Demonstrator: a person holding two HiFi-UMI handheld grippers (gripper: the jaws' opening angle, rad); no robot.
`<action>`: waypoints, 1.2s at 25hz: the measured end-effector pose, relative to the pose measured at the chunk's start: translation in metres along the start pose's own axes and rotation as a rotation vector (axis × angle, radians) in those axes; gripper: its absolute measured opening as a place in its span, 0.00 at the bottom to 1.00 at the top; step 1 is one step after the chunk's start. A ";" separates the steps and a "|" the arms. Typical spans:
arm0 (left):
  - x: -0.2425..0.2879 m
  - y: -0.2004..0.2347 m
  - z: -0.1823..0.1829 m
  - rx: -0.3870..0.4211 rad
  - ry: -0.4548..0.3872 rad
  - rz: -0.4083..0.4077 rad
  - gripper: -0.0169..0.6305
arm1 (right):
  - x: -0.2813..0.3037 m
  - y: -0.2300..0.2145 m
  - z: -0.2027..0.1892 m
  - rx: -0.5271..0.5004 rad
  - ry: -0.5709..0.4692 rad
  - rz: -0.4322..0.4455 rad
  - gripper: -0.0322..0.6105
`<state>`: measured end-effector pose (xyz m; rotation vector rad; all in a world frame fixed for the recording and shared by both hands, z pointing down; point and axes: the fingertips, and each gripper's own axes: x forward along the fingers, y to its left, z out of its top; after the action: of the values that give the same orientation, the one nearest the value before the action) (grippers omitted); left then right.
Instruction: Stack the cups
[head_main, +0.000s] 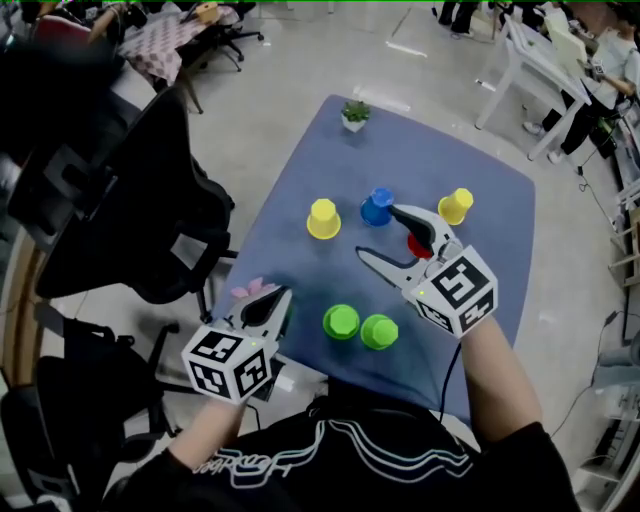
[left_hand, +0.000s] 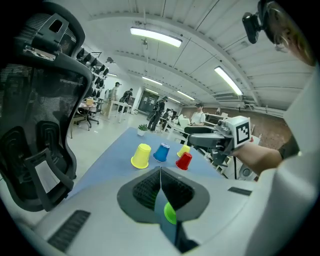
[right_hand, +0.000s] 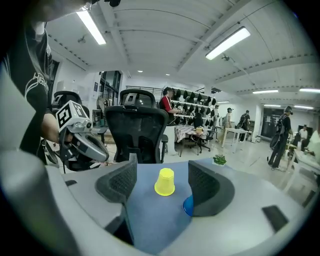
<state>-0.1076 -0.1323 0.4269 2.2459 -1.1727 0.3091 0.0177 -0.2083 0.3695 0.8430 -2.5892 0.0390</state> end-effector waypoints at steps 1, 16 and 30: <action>0.000 0.001 0.002 -0.001 -0.003 0.003 0.07 | 0.008 -0.001 0.000 -0.005 0.002 0.006 0.54; -0.002 0.018 0.016 -0.014 -0.039 0.053 0.07 | 0.113 -0.004 -0.054 0.018 0.097 0.033 0.54; -0.005 0.042 -0.001 -0.061 -0.021 0.086 0.07 | 0.160 -0.009 -0.092 0.035 0.150 -0.009 0.54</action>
<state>-0.1445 -0.1468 0.4421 2.1545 -1.2749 0.2806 -0.0591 -0.2908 0.5162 0.8316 -2.4507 0.1399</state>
